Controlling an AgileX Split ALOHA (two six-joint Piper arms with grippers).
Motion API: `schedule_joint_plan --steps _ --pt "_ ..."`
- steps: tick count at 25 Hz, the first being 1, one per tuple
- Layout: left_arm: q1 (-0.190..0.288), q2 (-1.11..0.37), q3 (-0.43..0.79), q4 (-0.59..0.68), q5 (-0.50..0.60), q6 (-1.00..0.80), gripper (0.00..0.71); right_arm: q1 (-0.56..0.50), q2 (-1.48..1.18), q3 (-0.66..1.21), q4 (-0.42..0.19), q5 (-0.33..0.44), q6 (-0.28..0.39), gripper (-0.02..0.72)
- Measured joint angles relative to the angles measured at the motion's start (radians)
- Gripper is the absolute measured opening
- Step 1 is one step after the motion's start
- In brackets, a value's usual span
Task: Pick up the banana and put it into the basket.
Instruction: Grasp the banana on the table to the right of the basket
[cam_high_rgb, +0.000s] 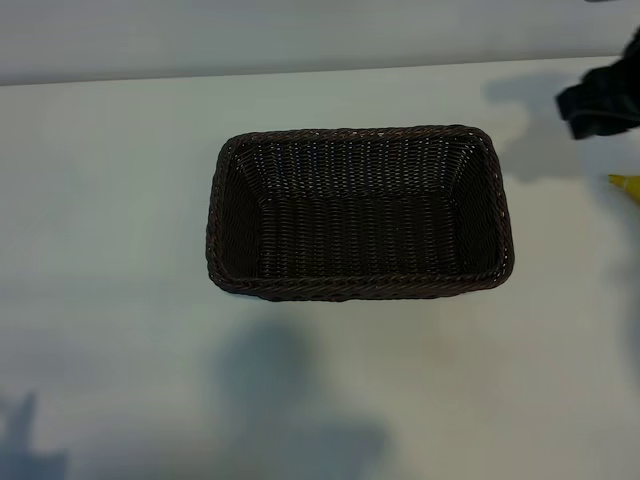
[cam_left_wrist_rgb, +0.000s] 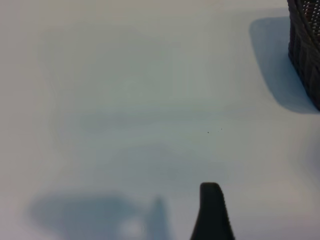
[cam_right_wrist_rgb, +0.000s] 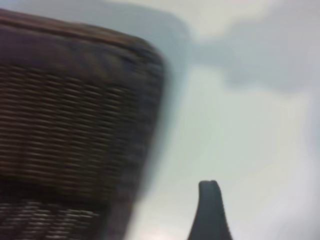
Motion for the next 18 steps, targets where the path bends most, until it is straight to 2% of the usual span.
schedule_joint_plan --steps 2,5,12,18 --pt "0.000 0.000 0.000 0.000 0.000 0.000 0.541 -0.029 0.003 0.000 -0.056 0.016 0.038 0.544" --pt "0.000 0.000 0.000 0.000 0.000 0.000 0.540 -0.091 0.005 -0.002 -0.089 0.029 0.056 0.544" --pt "0.000 0.000 0.000 0.000 0.000 0.004 0.540 -0.234 0.005 -0.006 -0.100 0.080 0.053 0.545" --pt "0.000 0.000 0.000 0.000 0.000 0.004 0.540 -0.262 0.021 -0.006 -0.102 0.091 0.052 0.545"
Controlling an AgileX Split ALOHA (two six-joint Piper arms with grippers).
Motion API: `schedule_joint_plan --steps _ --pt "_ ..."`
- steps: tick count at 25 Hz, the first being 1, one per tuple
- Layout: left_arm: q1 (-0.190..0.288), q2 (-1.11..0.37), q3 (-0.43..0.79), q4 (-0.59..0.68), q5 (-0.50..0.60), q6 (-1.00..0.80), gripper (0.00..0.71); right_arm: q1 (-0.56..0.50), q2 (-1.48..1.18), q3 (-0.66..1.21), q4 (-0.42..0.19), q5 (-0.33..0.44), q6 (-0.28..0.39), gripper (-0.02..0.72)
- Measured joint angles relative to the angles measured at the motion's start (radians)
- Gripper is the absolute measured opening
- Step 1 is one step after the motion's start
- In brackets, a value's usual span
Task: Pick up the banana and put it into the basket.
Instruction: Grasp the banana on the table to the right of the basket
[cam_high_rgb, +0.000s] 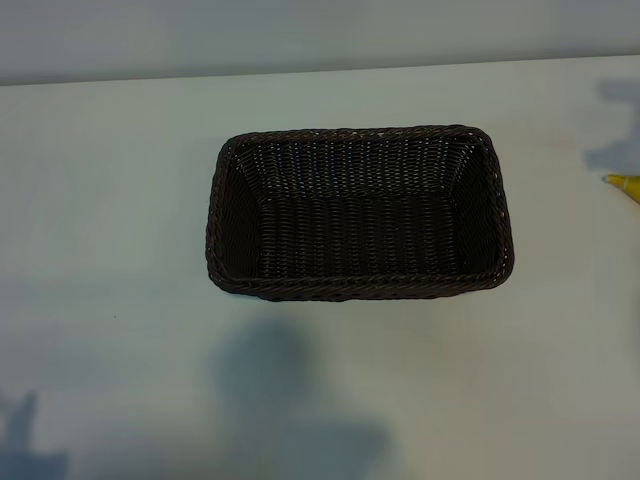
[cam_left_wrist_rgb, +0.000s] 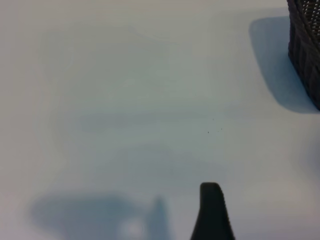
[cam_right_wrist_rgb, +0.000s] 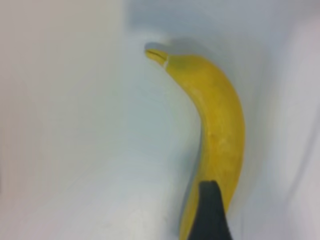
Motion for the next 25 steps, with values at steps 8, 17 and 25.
schedule_joint_plan --steps 8,17,25 --pt "0.000 0.000 0.000 0.000 0.000 0.000 0.540 0.000 0.149 0.000 -0.001 -0.001 0.000 0.545" --pt "0.000 0.000 0.000 0.000 0.000 0.000 0.540 0.000 0.295 0.000 -0.007 -0.030 -0.003 0.545" --pt "0.000 0.000 0.000 0.000 0.000 0.000 0.540 -0.005 0.367 0.000 -0.038 -0.067 -0.002 0.545"
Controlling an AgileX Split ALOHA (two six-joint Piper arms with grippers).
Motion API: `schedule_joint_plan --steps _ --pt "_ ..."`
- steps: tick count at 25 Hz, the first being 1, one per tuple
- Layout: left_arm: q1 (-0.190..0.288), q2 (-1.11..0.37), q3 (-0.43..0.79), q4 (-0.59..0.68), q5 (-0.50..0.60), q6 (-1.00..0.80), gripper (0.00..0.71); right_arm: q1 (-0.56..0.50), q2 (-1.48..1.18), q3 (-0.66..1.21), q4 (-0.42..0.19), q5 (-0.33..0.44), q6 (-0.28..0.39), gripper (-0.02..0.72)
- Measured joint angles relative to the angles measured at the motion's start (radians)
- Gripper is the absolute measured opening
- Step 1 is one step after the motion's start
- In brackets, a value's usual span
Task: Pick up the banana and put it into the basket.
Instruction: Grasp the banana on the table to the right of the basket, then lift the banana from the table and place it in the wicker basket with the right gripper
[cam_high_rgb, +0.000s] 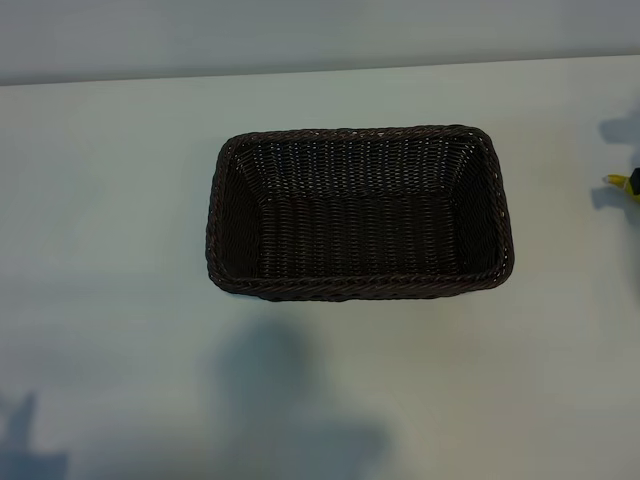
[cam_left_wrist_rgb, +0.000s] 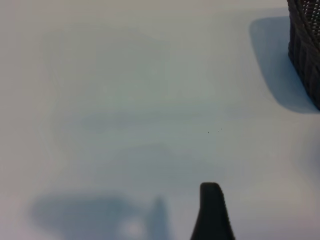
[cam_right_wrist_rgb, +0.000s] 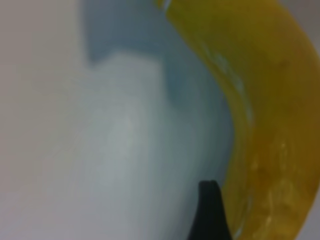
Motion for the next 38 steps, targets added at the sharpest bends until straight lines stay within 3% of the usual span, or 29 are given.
schedule_joint_plan --steps 20,23,25,27,38 --pt "0.000 0.000 0.000 0.000 0.000 -0.001 0.540 -0.025 0.056 0.000 0.026 -0.029 0.007 0.544" --pt "0.000 0.000 0.000 0.000 0.000 -0.001 0.540 -0.025 0.056 0.000 0.026 -0.030 0.007 0.498" --pt "0.000 0.000 0.000 0.000 0.000 -0.001 0.540 -0.025 0.056 -0.001 0.027 -0.029 0.007 0.429" --pt "0.000 0.000 0.000 0.000 0.000 -0.001 0.540 -0.025 0.056 -0.004 0.027 -0.025 0.008 0.430" --pt "0.000 0.000 0.000 0.000 0.000 -0.001 0.540 -0.025 -0.075 -0.172 0.056 0.206 0.010 0.430"
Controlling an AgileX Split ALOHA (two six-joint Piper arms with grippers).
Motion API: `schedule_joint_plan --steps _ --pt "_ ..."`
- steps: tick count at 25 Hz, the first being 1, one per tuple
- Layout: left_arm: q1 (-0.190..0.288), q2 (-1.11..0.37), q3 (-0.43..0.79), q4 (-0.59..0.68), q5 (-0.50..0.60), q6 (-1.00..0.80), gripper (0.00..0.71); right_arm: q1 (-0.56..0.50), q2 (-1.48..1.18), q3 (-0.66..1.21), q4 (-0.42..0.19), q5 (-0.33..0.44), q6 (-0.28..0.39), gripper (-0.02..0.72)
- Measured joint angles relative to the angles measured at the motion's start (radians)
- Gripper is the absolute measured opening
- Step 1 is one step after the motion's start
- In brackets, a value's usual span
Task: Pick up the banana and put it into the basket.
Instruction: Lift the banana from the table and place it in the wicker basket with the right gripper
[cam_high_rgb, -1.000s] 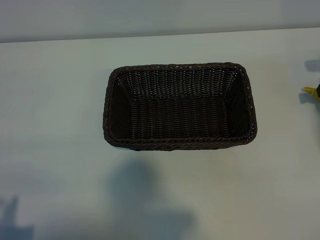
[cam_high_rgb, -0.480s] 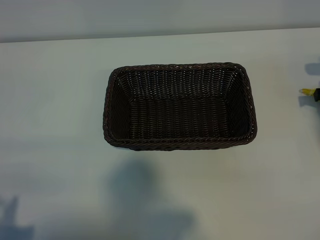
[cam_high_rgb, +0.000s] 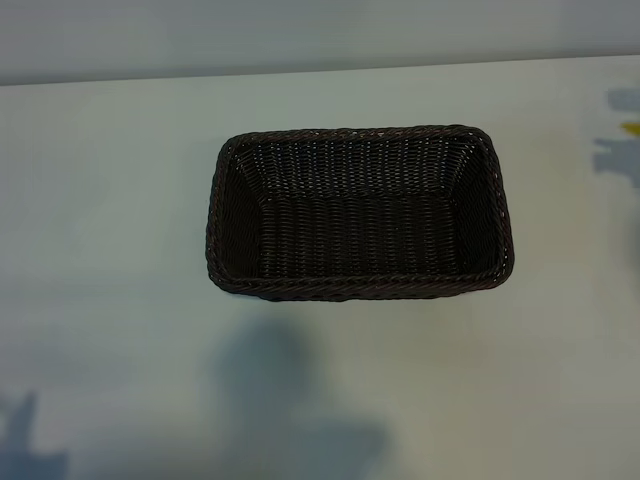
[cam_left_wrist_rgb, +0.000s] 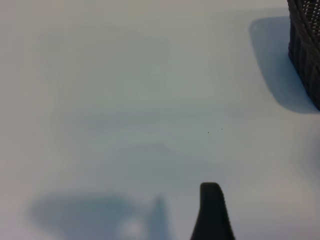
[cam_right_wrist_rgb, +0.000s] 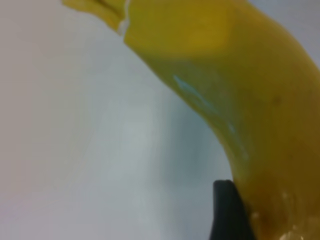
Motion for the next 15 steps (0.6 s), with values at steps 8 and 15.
schedule_joint_plan --steps 8,15 --pt "0.000 0.000 0.000 0.000 0.000 0.000 0.540 0.002 -0.100 -0.027 0.059 0.100 -0.005 0.430" --pt "0.000 0.000 0.000 0.000 0.000 0.001 0.540 0.129 -0.098 -0.027 0.072 0.108 -0.004 0.430"
